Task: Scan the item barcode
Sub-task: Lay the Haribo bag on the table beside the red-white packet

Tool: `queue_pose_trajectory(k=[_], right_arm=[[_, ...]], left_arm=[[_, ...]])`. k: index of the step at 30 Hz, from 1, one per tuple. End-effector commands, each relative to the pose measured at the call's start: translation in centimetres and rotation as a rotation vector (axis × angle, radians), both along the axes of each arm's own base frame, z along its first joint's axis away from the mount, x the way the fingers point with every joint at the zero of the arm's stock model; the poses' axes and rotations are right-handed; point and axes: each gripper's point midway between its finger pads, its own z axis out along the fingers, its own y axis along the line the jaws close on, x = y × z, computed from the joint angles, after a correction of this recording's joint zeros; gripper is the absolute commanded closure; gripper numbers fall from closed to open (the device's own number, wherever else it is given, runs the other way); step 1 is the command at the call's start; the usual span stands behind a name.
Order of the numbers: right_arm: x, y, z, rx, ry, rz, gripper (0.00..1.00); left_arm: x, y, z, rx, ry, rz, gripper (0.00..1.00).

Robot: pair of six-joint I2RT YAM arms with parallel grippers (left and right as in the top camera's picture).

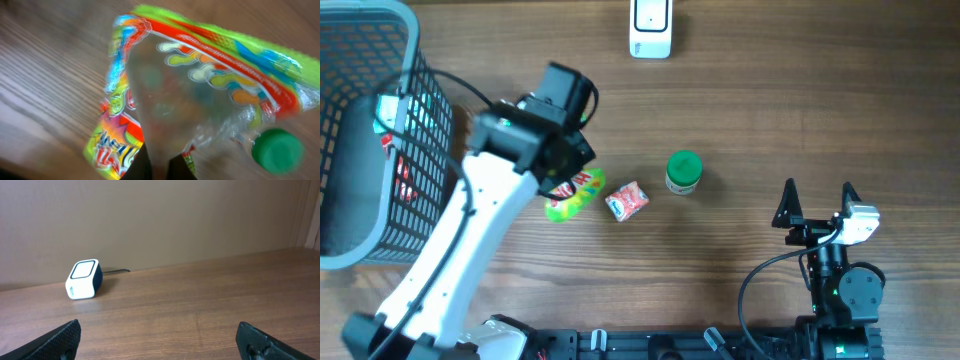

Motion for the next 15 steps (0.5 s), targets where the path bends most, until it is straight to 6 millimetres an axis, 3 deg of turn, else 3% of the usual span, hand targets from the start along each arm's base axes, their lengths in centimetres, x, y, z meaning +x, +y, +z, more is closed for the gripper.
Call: queue_pose_trajectory(k=[1,5,10,11,13,14,15], right_arm=[[-0.1,-0.2,0.3,-0.018,-0.012,-0.010,0.00],[-0.1,-0.2,0.3,-0.018,-0.012,-0.010,0.00],[-0.1,-0.2,0.3,-0.018,-0.012,-0.010,0.00],[-0.1,-0.2,0.3,-0.018,-0.012,-0.010,0.00],[-0.1,-0.2,0.3,-0.018,-0.012,-0.010,0.00],[-0.1,-0.2,0.3,-0.018,-0.012,-0.010,0.00],[-0.1,-0.2,0.3,-0.018,-0.012,-0.010,0.00]], left_arm=[[-0.8,0.0,-5.9,-0.015,0.028,0.045,0.96],[-1.2,-0.1,-11.2,-0.043,0.007,0.059,0.96],[-1.7,0.1,-13.8,-0.053,-0.001,0.056,0.95],[-1.9,0.1,-14.0,-0.050,0.004,0.056,0.86],[-1.6,0.1,-13.9,-0.041,-0.007,0.029,0.48],[-1.2,0.0,-13.5,-0.041,-0.024,0.003,0.08],[-0.7,-0.1,-12.9,-0.041,-0.043,-0.020,0.00]])
